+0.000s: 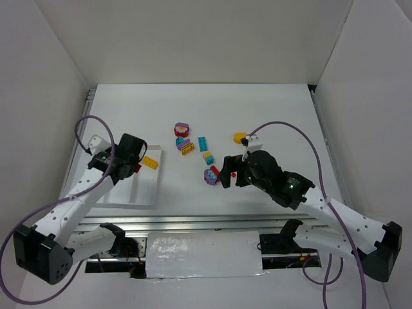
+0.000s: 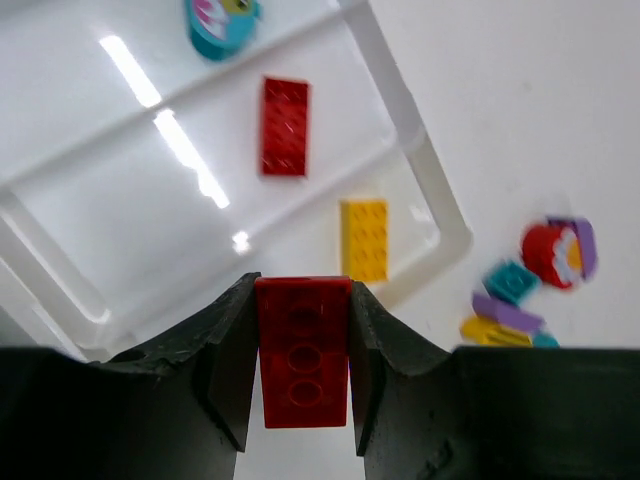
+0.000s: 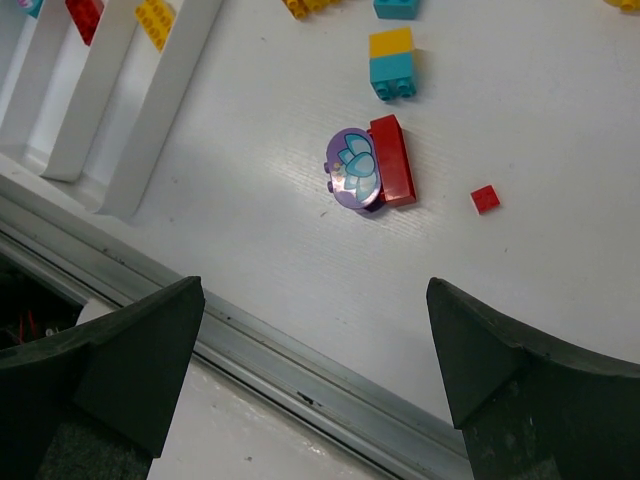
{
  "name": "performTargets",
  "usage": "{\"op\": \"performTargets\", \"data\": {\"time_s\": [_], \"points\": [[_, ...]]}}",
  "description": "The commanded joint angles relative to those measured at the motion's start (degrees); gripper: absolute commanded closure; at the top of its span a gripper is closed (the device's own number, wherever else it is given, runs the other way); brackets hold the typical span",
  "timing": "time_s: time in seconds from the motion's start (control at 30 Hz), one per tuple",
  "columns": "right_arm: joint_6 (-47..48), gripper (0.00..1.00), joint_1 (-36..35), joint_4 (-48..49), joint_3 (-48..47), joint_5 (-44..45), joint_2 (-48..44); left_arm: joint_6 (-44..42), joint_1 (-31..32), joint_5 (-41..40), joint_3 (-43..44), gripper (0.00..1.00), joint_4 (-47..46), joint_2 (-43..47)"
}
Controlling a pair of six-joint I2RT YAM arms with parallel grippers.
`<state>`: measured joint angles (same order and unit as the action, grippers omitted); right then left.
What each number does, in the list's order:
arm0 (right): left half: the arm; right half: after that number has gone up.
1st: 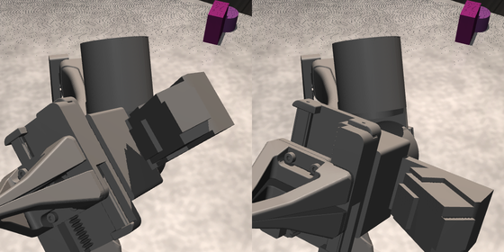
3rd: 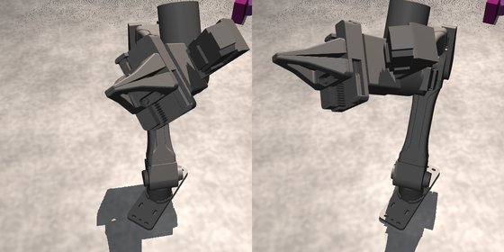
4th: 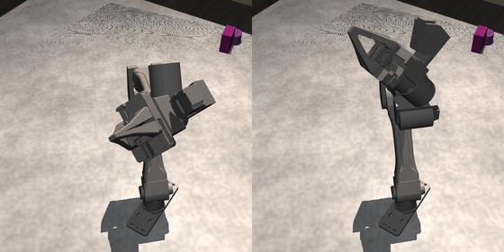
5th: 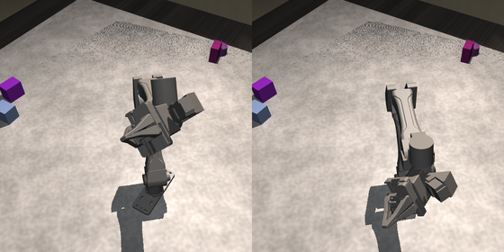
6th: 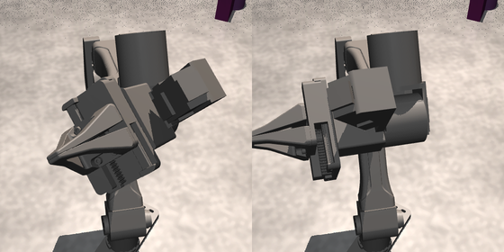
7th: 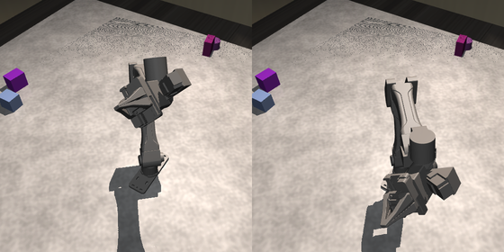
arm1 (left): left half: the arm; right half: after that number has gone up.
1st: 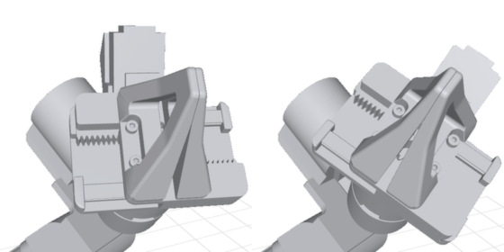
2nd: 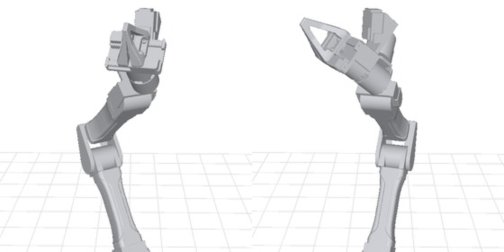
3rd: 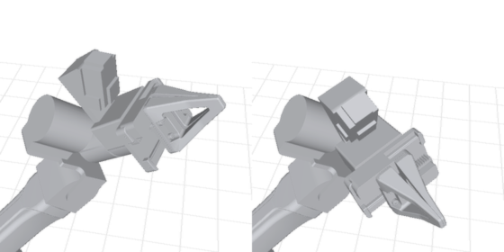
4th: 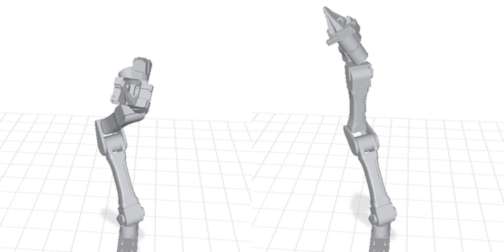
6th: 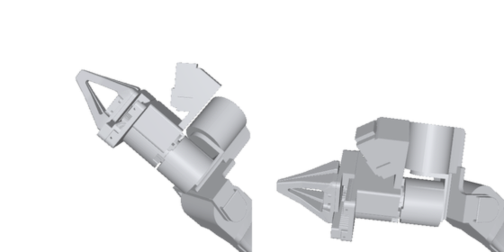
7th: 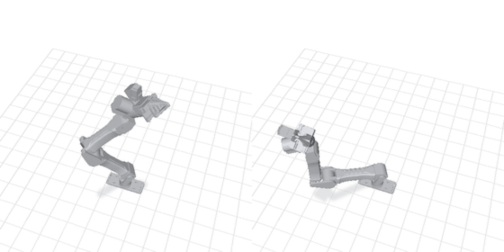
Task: Sort the legos into containers by color
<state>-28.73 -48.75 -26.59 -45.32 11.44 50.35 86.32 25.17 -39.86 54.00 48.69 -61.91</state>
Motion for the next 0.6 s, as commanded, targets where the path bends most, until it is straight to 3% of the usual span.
{"op": "performTargets", "data": {"time_s": [0.0,0.1,0.37,0.47,0.57], "points": [[0.8,0.00,0.6,3.0,-0.8,-0.5,1.7,-10.8,-9.2,2.4,-1.8,1.00,-1.2,-2.2],[0.8,0.00,0.7,3.9,-1.2,-0.9,3.8,-13.7,-18.9,7.6,-3.4,1.00,-4.1,-6.5],[1.0,0.00,1.5,6.0,-0.4,-2.8,7.0,-13.5,-23.6,8.3,-7.7,0.95,-8.9,-11.6],[0.8,0.00,1.6,6.7,-0.2,-3.3,7.7,-14.3,-24.7,8.3,-8.1,0.85,-10.2,-11.3],[0.4,0.00,1.8,7.3,0.1,-3.6,8.5,-15.4,-25.0,8.6,-8.6,0.65,-11.0,-11.4]]}}
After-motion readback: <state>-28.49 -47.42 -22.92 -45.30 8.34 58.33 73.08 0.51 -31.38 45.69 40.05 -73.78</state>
